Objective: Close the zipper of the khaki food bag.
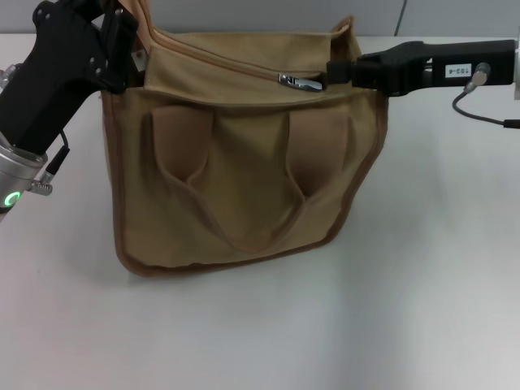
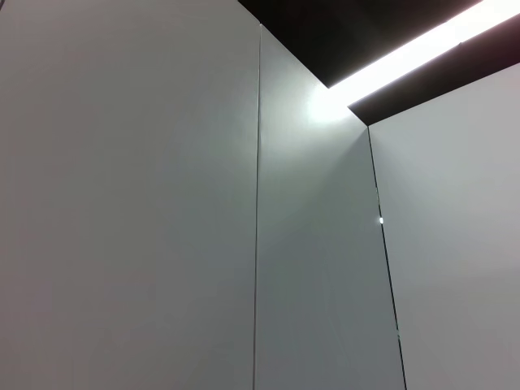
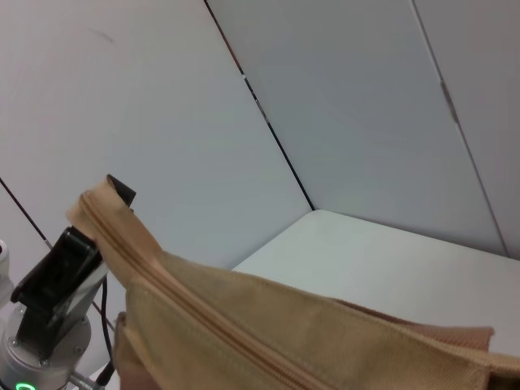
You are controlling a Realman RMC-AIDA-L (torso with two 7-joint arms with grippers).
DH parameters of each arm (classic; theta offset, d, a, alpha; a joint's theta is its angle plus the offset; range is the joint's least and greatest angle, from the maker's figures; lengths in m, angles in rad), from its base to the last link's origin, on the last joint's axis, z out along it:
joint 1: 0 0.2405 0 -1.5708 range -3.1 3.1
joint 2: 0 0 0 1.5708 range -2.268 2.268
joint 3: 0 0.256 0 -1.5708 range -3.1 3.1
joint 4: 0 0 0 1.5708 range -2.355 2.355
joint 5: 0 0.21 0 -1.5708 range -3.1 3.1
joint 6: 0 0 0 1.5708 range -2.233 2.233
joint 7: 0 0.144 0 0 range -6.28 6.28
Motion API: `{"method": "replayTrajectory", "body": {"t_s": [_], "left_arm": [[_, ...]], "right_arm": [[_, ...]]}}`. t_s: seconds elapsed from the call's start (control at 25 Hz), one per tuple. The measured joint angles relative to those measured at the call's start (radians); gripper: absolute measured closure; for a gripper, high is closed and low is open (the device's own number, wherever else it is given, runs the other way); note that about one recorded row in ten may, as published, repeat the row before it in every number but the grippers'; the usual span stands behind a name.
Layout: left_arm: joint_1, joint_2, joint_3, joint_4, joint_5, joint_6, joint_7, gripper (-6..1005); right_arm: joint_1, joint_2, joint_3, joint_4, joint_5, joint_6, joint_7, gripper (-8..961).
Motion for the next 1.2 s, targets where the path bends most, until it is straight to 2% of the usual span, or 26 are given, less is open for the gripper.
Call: {"method": "replayTrajectory", "body": {"t_s": [0.28, 0.48, 0.6, 0.88, 1.2], "left_arm": [[-0.003, -0.001, 0.000, -0.002, 0.000, 0.006, 0.000, 968], [-0.004, -0.001, 0.000, -0.002, 0.000, 0.007, -0.001, 968], [-0.004, -0.002, 0.000, -0.001, 0.000, 0.009, -0.001, 968], [-0.004, -0.002, 0.000, -0.001, 0.000, 0.013, -0.002, 967], [-0.004, -0.002, 0.000, -0.003, 0.000, 0.015, -0.002, 967]], "right_arm": [[0.057, -0.009, -0.003, 0.051, -0.007, 0.008, 0.000, 956], [0.116, -0.013, -0.006, 0.118, -0.068, 0.012, 0.000, 888], [0.133, -0.012, -0.005, 0.132, -0.094, 0.013, 0.000, 692], [0.154, -0.006, -0.005, 0.131, -0.135, -0.006, 0.013, 751], [0.136, -0.001, 0.005, 0.087, -0.122, -0.055, 0.019, 815]]}}
